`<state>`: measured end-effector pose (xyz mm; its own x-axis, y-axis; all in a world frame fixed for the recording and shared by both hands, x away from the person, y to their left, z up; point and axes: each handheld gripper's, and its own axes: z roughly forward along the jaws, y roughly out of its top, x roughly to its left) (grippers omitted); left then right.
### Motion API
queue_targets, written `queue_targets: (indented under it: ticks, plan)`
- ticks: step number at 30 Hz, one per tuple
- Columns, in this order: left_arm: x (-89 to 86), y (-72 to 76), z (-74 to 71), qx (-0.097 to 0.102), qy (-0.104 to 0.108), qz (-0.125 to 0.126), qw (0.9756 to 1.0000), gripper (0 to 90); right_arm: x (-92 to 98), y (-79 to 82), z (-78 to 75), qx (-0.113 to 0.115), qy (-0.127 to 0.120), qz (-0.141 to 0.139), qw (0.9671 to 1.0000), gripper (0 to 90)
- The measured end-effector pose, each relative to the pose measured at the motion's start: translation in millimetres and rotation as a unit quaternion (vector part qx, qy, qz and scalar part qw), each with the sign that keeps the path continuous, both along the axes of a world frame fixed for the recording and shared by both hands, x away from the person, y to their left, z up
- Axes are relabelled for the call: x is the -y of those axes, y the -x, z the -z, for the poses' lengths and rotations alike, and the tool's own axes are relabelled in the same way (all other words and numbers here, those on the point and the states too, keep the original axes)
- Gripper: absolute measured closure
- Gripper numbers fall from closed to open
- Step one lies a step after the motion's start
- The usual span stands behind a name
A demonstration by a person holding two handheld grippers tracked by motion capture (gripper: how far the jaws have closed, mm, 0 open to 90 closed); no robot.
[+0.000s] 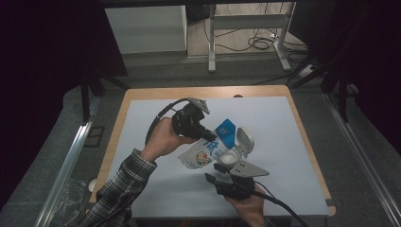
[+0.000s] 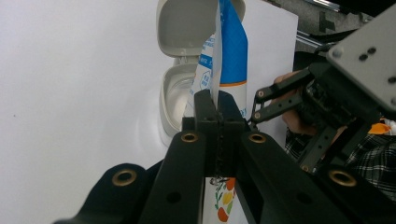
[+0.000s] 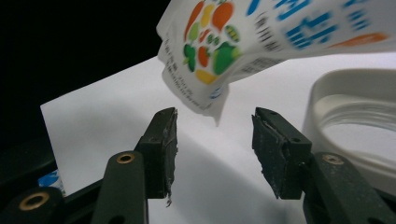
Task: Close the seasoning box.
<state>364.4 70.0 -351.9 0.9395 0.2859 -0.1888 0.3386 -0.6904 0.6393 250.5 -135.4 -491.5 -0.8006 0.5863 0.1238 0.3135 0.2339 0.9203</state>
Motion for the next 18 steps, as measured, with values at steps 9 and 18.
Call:
queue_targets:
  ticks: [9, 18]
  plan:
    - [-2.8, 0.2, 2.0, -0.001, 0.003, -0.001, 1.0, 90.0, 7.9, -6.6, -7.4, -0.014, -0.011, -0.003, 0.9998, 50.1]
    - [-7.9, 2.7, 0.2, 0.0, 0.005, -0.002, 1.0, 90.0, 14.5, -7.3, -15.7, -0.008, -0.015, 0.005, 0.9998, 49.7]
